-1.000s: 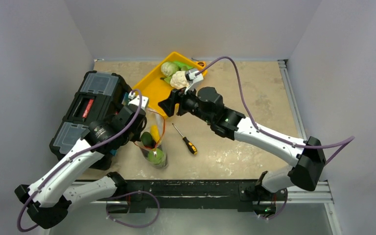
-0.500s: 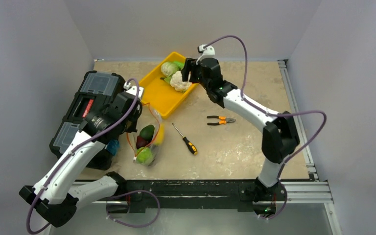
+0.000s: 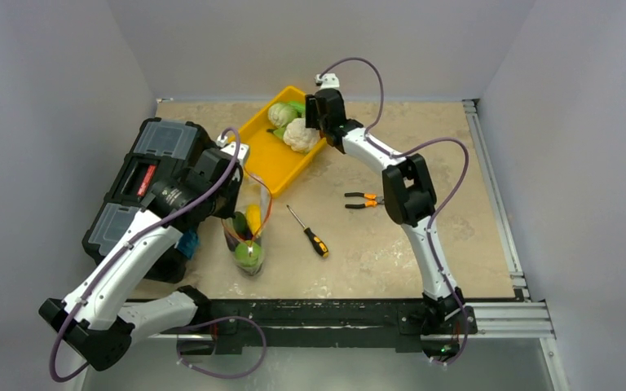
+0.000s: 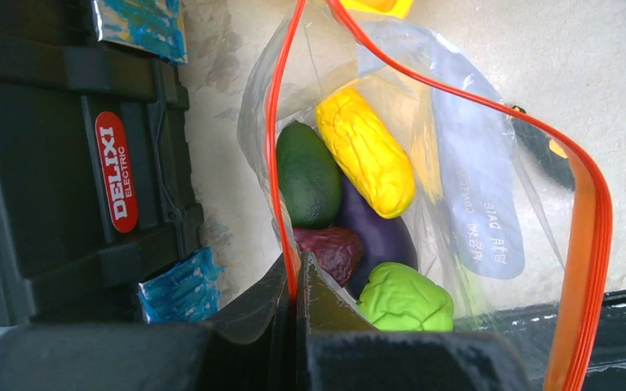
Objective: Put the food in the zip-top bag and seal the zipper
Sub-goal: Adjust the bin at the center of the board.
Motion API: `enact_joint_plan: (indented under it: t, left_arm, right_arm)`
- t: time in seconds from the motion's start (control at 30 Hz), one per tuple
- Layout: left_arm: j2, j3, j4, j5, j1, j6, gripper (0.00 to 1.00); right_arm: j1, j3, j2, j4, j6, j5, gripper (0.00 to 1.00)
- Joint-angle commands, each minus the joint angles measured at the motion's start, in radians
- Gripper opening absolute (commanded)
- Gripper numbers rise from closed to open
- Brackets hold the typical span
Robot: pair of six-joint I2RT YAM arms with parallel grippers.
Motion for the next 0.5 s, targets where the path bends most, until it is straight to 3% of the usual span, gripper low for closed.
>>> enact_joint_plan:
  t: [0.0,0.47]
  left_arm:
    - [0.012,0.036,0.046,0.031,0.005,0.019,0.00]
    - [0.039,0.052,0.057,0.089,0.006,0.003,0.00]
  right_arm:
    - [-0.040,0.091,0.023,-0.007,-0.035,0.012,0.53]
    - [-0.081,0.072,0.094,-0.001,-0.165,-0.067,0.54]
